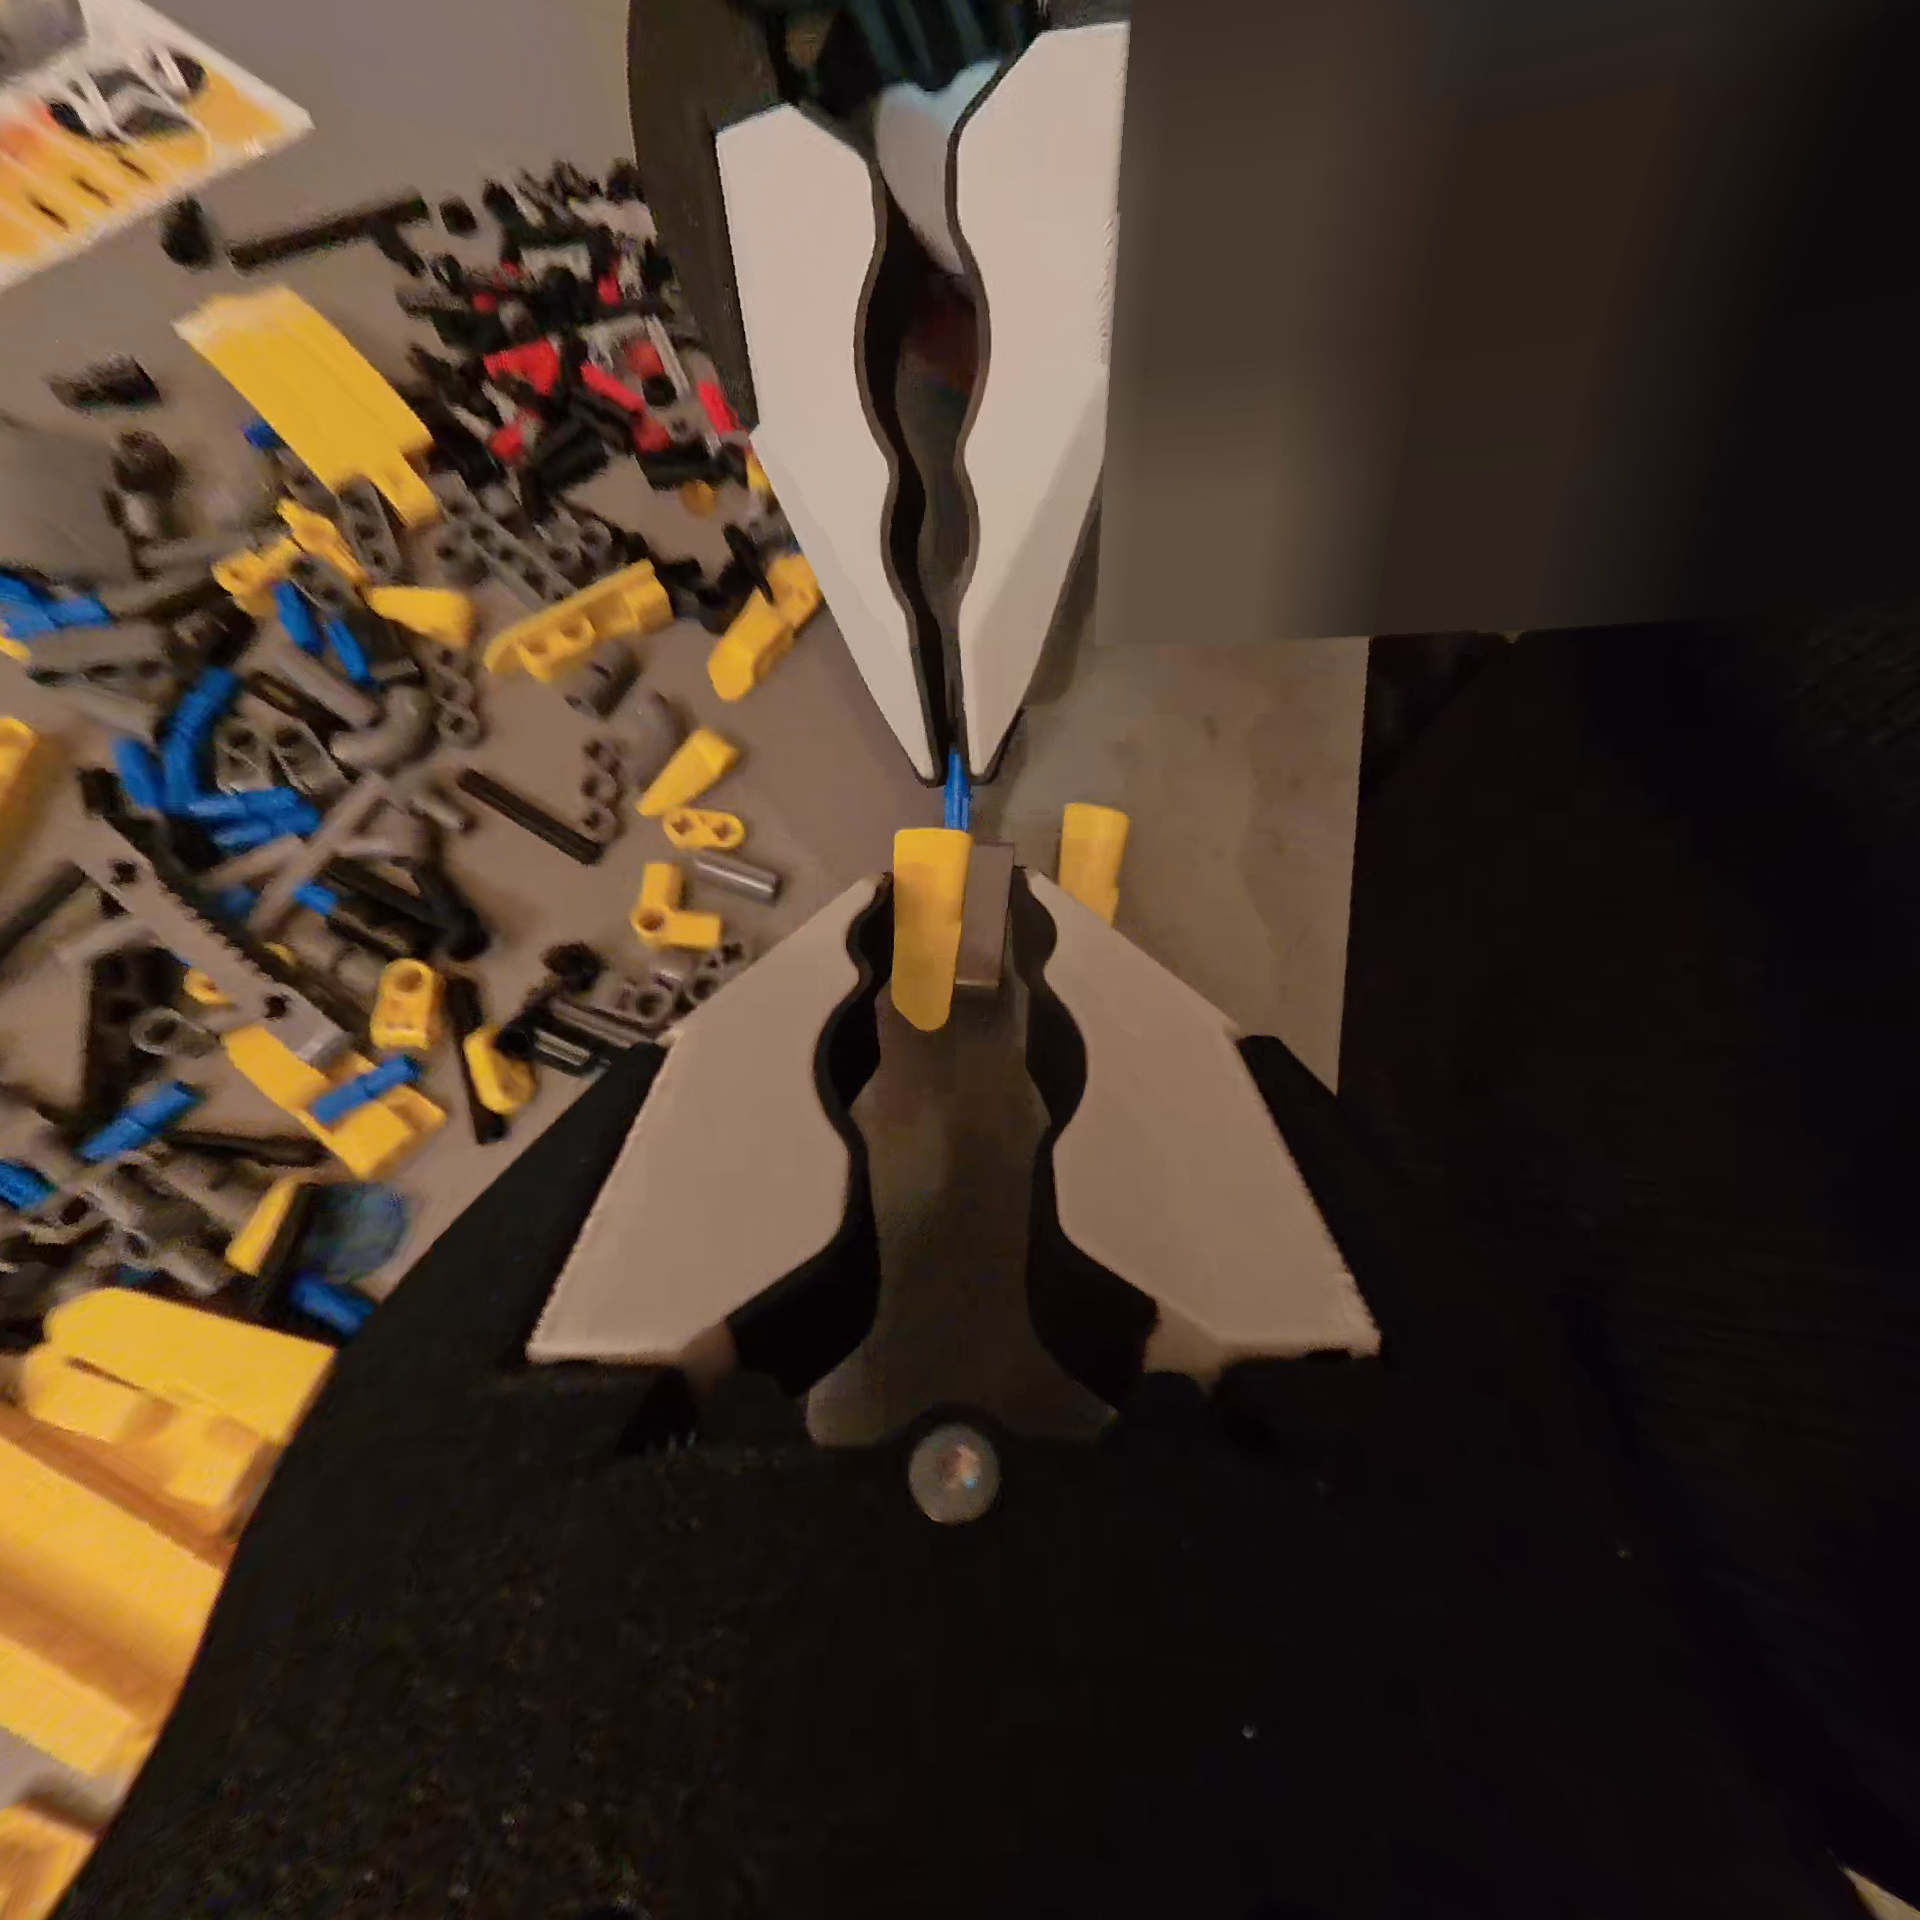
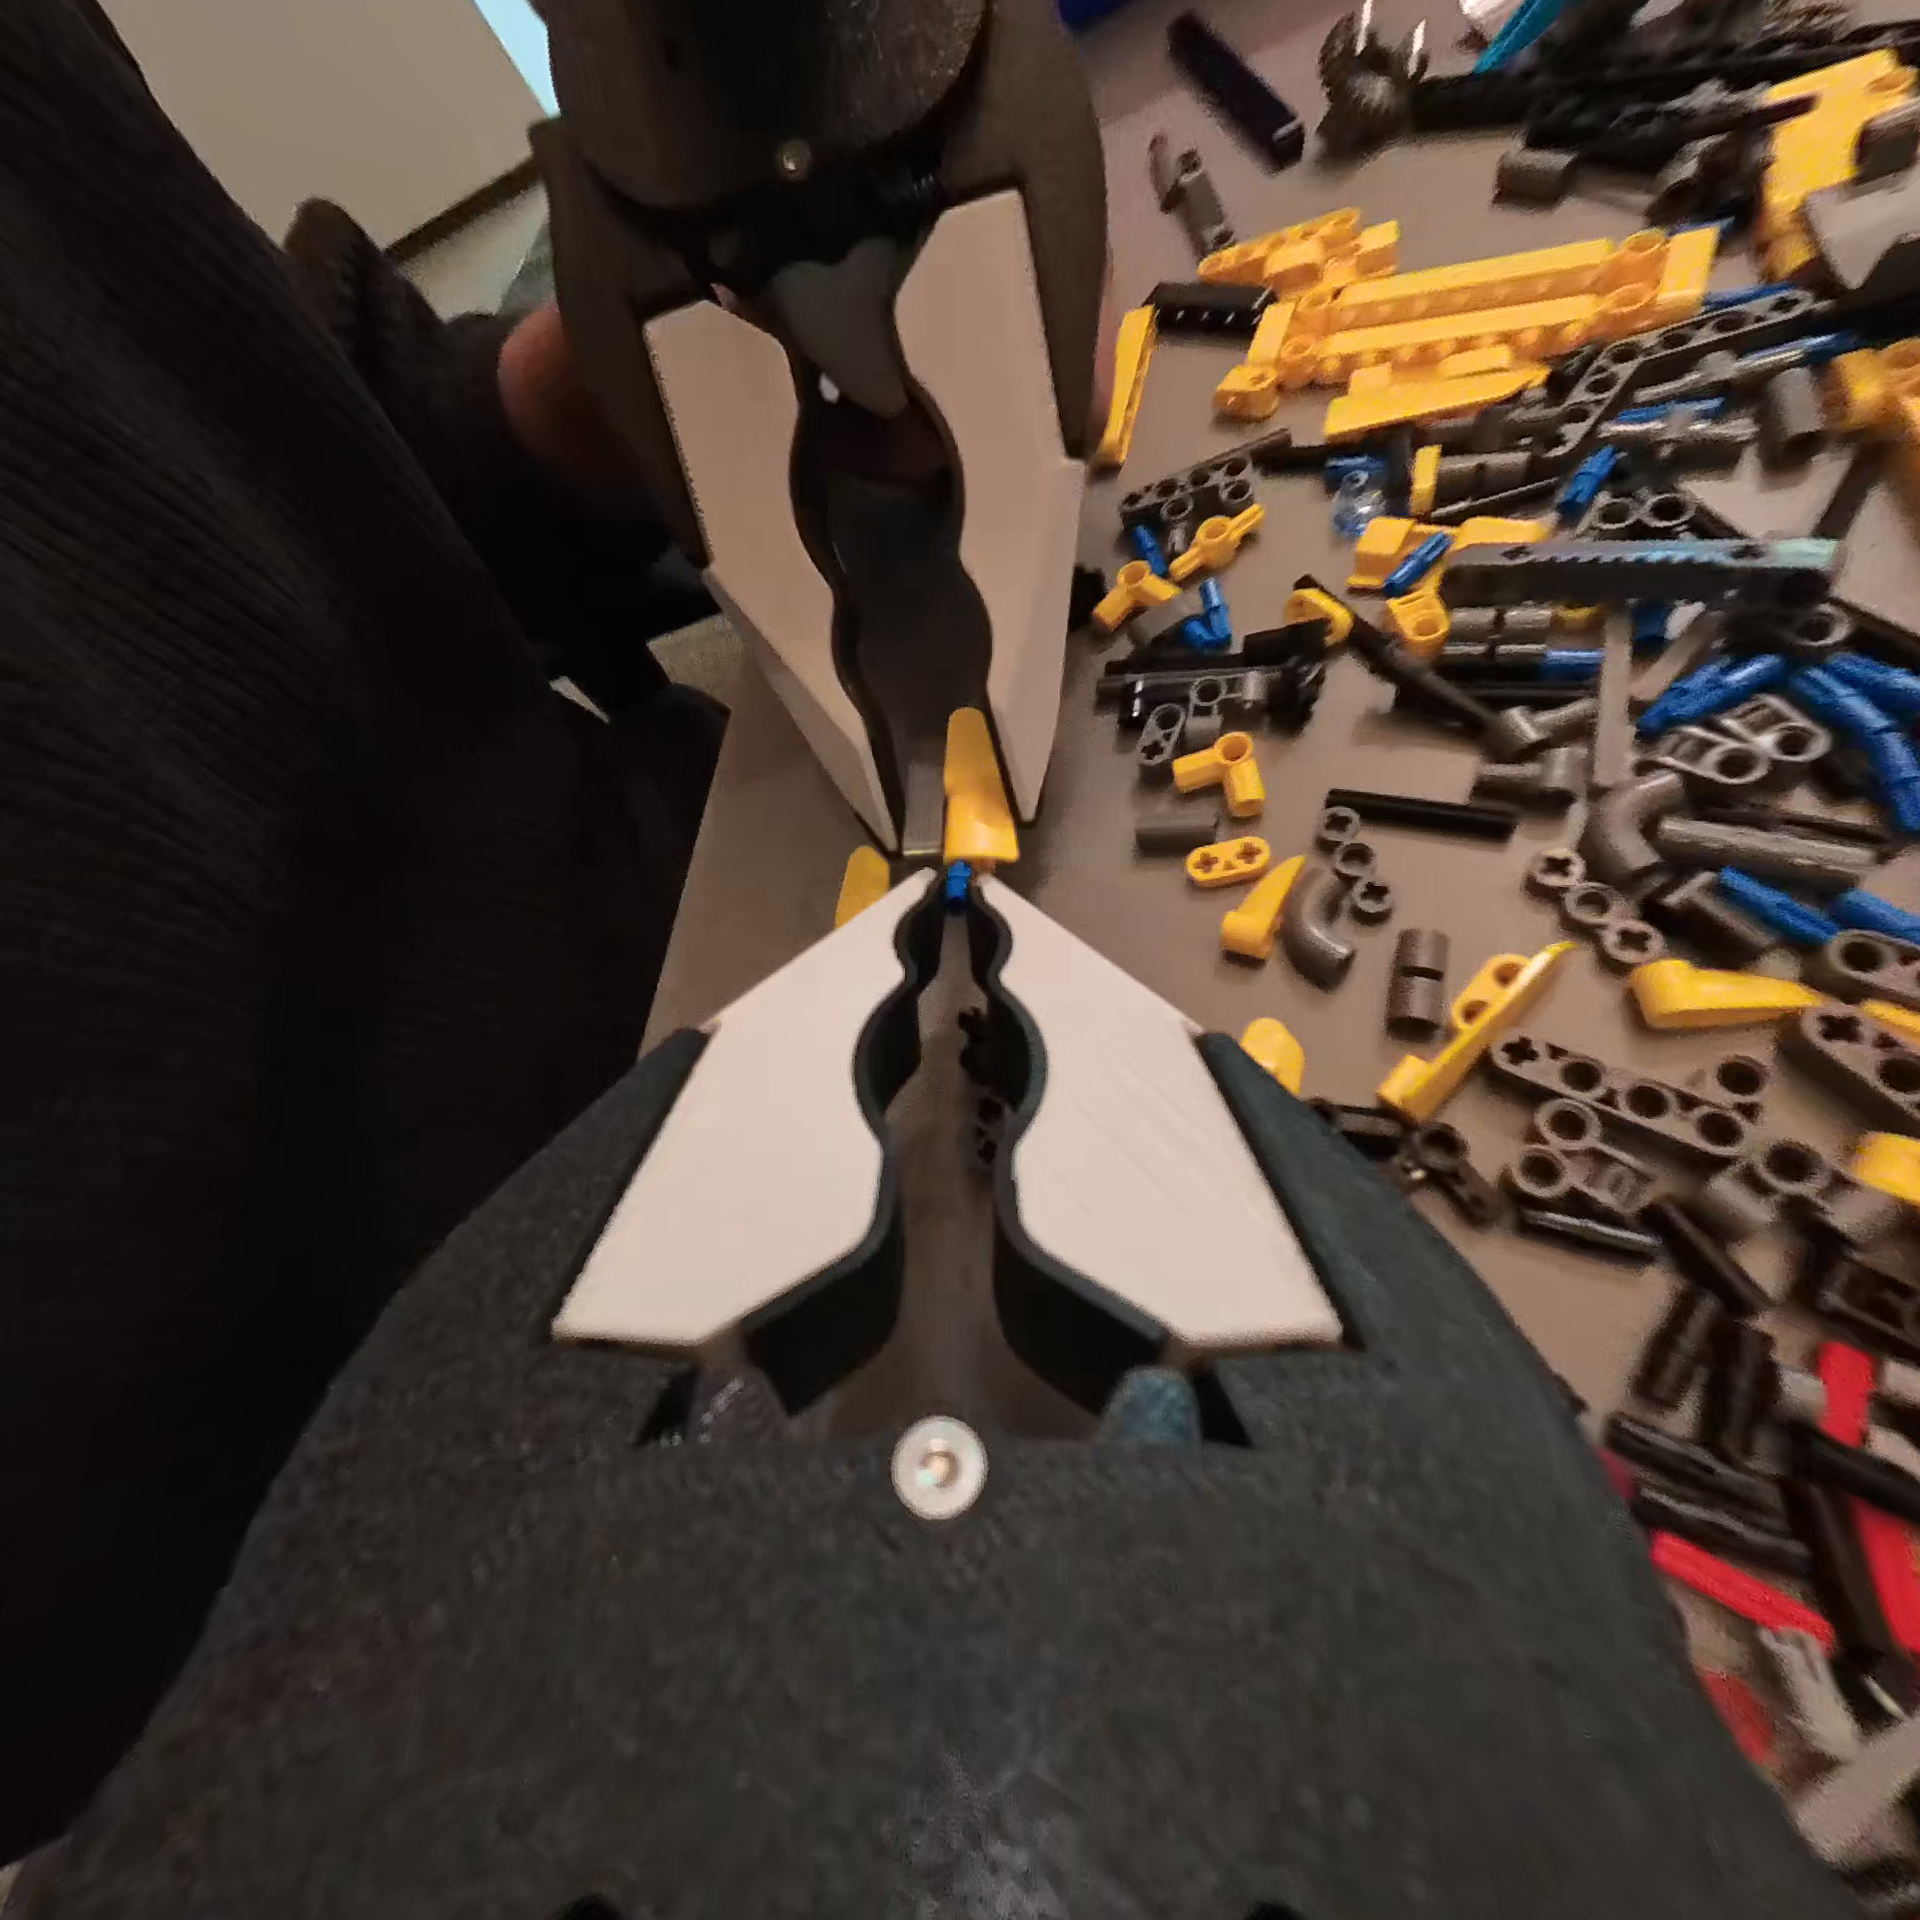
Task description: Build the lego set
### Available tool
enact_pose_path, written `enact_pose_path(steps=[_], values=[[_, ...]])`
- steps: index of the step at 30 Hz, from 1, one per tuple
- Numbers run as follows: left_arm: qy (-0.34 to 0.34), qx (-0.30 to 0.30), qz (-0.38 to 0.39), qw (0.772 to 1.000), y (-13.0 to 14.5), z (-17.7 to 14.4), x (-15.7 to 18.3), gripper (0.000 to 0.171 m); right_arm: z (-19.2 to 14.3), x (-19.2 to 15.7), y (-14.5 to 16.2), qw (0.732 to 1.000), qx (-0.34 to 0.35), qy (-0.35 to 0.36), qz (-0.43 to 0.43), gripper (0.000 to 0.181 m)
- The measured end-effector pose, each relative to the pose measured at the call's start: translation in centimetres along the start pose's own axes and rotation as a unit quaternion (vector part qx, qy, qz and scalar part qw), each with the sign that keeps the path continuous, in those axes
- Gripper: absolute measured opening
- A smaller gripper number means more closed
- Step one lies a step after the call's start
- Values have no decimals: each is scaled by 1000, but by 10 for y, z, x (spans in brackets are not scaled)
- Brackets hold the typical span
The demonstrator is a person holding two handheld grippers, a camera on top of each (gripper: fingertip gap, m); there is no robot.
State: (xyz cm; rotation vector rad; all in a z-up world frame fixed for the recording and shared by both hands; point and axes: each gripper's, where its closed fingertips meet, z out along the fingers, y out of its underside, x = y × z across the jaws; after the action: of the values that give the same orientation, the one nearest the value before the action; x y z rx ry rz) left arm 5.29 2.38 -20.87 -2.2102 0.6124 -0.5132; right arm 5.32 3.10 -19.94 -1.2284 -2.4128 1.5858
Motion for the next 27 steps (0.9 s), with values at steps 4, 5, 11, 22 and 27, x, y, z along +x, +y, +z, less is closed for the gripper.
enact_pose_path(steps=[4,5,11,22,27], values=[[-3,-14,-9,1000,5,3,4,21,5,-2,4,1000,-13,4,-6,3],[1,-20,-13,1000,7,5,5,21,6,-2,6,1000,-18,3,-2,3],[-2,-32,-19,999,11,7,5,21,10,0,16,999,-46,16,12,4],[-6,-33,-16,999,11,7,5,22,13,0,23,995,-78,44,-37,4],[-7,-33,-15,999,12,7,5,22,12,0,24,993,-85,56,-56,5]])
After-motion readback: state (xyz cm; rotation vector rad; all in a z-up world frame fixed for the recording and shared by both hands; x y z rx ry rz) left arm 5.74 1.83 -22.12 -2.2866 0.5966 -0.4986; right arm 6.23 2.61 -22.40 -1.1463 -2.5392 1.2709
